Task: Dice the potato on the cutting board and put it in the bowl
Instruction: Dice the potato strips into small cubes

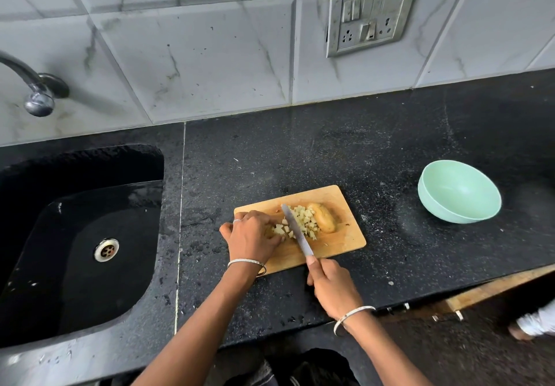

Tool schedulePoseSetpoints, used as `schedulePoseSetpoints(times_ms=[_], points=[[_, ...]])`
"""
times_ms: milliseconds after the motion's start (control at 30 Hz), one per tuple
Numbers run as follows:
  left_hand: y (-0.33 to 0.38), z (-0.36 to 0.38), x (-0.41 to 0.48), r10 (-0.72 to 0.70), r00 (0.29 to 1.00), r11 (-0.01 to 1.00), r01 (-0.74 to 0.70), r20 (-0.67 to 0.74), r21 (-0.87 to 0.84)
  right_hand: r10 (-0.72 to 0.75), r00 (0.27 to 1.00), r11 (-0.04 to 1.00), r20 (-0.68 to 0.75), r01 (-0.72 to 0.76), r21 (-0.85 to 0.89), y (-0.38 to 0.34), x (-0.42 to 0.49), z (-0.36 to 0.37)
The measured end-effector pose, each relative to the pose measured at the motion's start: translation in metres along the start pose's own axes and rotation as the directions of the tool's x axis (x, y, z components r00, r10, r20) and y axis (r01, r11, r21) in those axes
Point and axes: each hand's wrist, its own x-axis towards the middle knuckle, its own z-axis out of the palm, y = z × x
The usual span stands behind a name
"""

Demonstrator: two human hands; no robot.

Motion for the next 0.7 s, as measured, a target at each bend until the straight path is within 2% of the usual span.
schedulePoseSetpoints(times_ms=[233,700], points=[[-0.005,0.001,-0.006,-0.024,0.999,0.996,0.027,-0.038,0.089,-0.114,0.993,0.965,-0.045,0.1,-0.242,-0.011,-0.018,0.008],[-0.006,0.001,-0.005,-0.027,0.999,0.997,0.03,-0.047,0.071,-0.195,0.974,0.897,-0.117,0.129,-0.423,-0.012,-0.022,0.012]])
